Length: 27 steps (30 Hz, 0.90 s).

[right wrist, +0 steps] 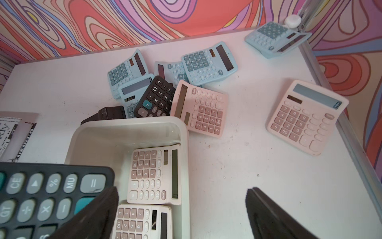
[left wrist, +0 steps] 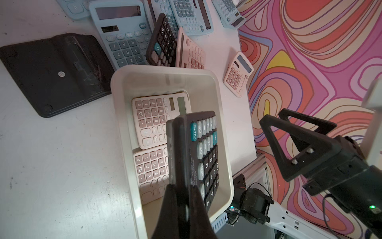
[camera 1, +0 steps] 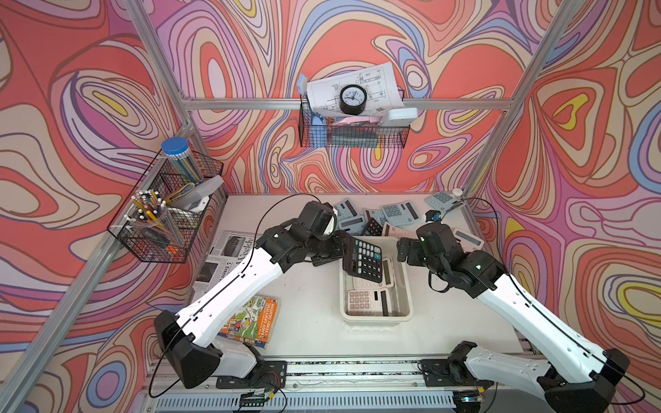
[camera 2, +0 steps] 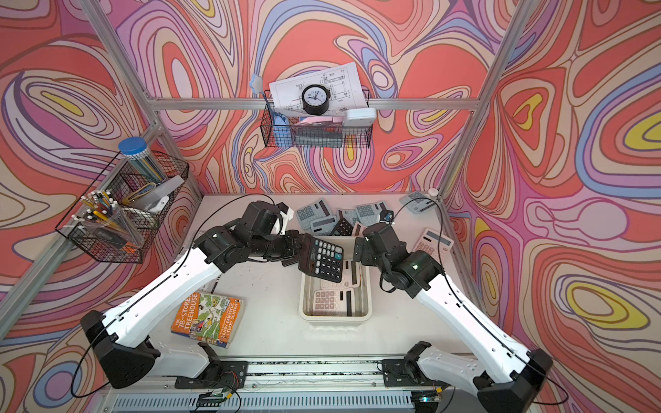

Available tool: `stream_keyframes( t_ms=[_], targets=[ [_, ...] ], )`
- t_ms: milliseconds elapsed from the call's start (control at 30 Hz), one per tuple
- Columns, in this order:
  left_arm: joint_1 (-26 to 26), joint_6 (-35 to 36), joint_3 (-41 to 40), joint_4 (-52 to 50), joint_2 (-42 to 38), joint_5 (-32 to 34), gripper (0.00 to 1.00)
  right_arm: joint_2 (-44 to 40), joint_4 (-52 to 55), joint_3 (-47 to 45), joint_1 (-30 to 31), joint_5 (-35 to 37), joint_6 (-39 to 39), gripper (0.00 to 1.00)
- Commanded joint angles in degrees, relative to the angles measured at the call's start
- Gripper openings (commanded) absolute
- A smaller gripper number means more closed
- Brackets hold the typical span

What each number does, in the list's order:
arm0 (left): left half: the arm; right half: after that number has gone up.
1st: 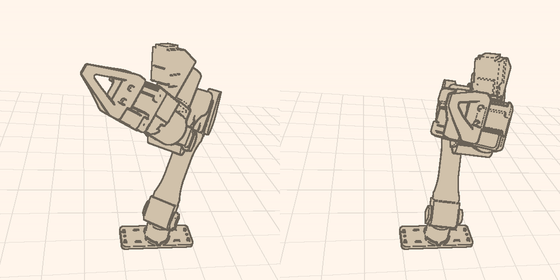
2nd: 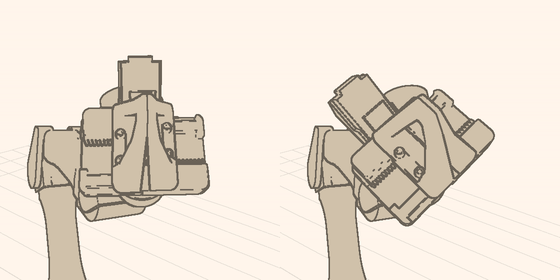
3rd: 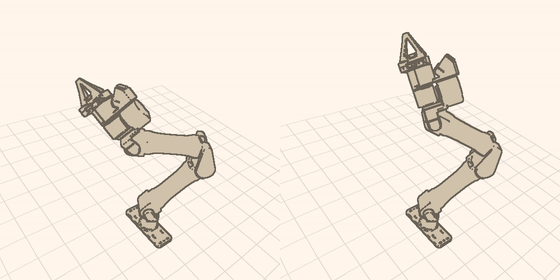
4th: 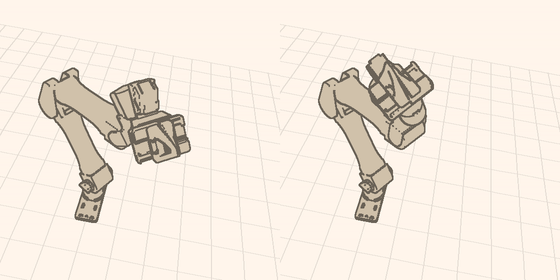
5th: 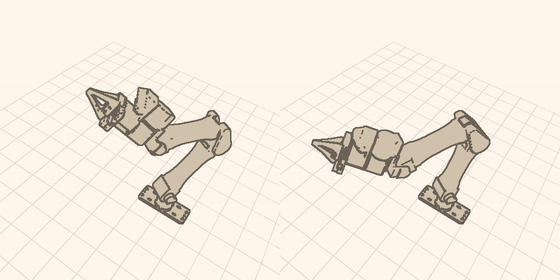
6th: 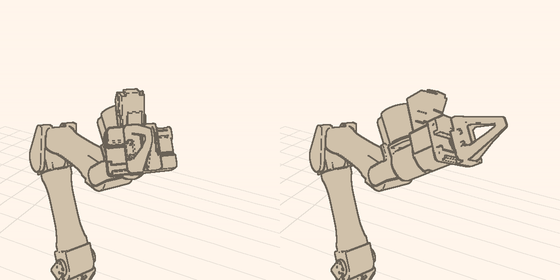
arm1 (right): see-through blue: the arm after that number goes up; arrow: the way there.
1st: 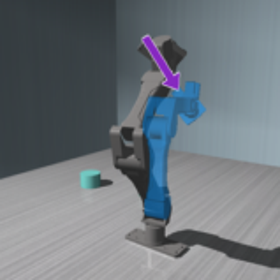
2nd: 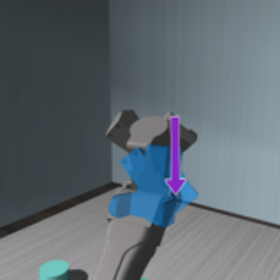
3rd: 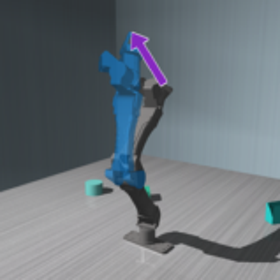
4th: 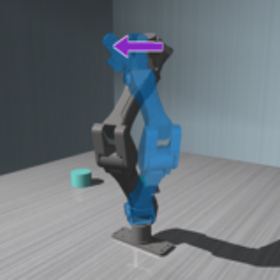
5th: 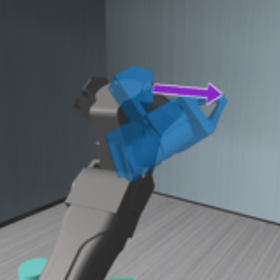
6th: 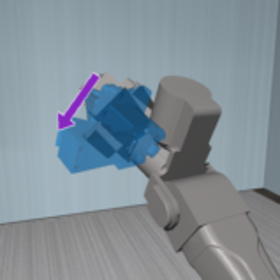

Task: Put the calculator in the storage box
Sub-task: Place the calculator in the storage box.

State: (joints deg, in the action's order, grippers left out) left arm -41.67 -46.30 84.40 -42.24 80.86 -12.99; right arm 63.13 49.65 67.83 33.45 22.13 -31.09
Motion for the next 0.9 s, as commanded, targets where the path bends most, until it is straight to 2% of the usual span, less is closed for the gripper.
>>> stream_keyframes(
  t_ms=[0,267,600,867],
  targets=[
    [-1.4,-0.5,-0.9,5.9,3.0,2.6,0.0,-0.5,0.4,-0.9,-3.8,-6.5,-1.8,0.98],
    [-2.9,-0.7,-3.4,12.1,9.4,3.7,0.0,-1.1,-3.0,-6.4,-11.1,-16.4,-2.5,0.98],
    [-3.0,-1.7,-5.2,16.4,15.3,6.3,0.0,-1.3,-5.2,-10.8,-13.6,-19.1,-3.1,0.98],
    [-3.0,-2.3,-5.5,15.6,18.0,10.2,0.0,-1.3,-5.5,-11.8,-14.8,-19.8,-2.9,0.98]
  ],
)
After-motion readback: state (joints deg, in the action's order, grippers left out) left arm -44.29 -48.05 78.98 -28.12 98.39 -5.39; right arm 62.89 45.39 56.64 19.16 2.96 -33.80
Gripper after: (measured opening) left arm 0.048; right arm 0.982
